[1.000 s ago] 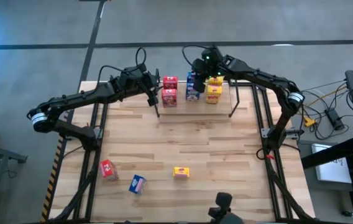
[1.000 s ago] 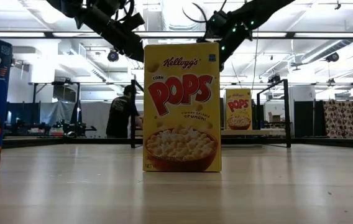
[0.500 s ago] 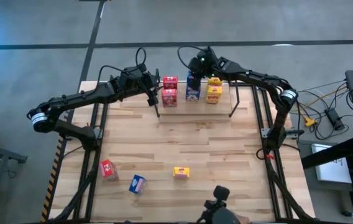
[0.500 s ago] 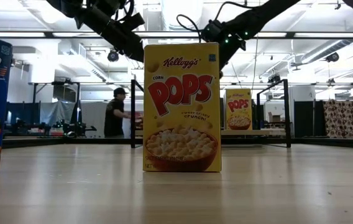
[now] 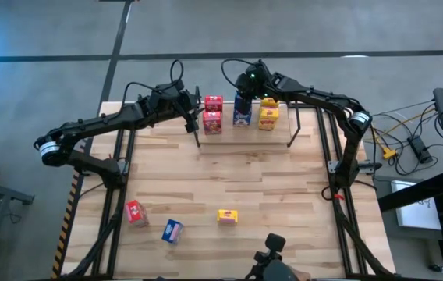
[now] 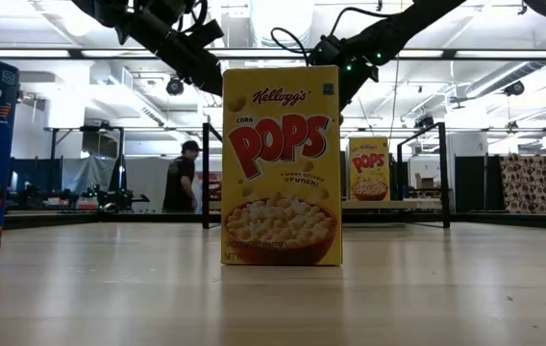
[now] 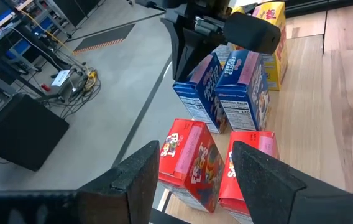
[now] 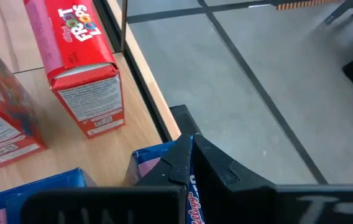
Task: Stack cereal on shelf
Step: Adjust the top blue cereal box on the shelf
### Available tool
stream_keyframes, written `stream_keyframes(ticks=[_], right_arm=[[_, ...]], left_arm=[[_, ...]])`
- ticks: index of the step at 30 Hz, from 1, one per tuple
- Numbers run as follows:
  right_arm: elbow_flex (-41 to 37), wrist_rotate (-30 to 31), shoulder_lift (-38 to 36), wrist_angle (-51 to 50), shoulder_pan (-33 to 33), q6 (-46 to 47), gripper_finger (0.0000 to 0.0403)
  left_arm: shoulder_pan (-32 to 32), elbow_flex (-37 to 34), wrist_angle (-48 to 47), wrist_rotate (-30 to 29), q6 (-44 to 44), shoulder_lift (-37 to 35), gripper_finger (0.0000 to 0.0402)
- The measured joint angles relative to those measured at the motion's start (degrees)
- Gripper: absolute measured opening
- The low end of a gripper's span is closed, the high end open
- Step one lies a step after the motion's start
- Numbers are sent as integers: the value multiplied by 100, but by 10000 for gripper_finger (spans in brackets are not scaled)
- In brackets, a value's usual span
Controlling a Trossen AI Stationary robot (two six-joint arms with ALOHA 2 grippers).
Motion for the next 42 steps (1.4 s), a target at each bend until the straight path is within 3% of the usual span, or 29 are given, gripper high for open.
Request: stream_keyframes(ticks=[6, 29, 35, 42], right_arm=[[0, -268, -9, -4, 2, -2, 9], [26, -260, -113, -28, 0, 57, 9], [368, 430, -236, -415, -84, 38, 9], [402, 395, -226, -776, -563, 139, 9]], left_arm=[[0, 0, 22, -2, 0, 0, 186], [0, 0, 22, -4, 0, 0, 186], [1, 0, 22, -4, -2, 0, 186], [1, 0, 22, -4, -2, 0, 186]])
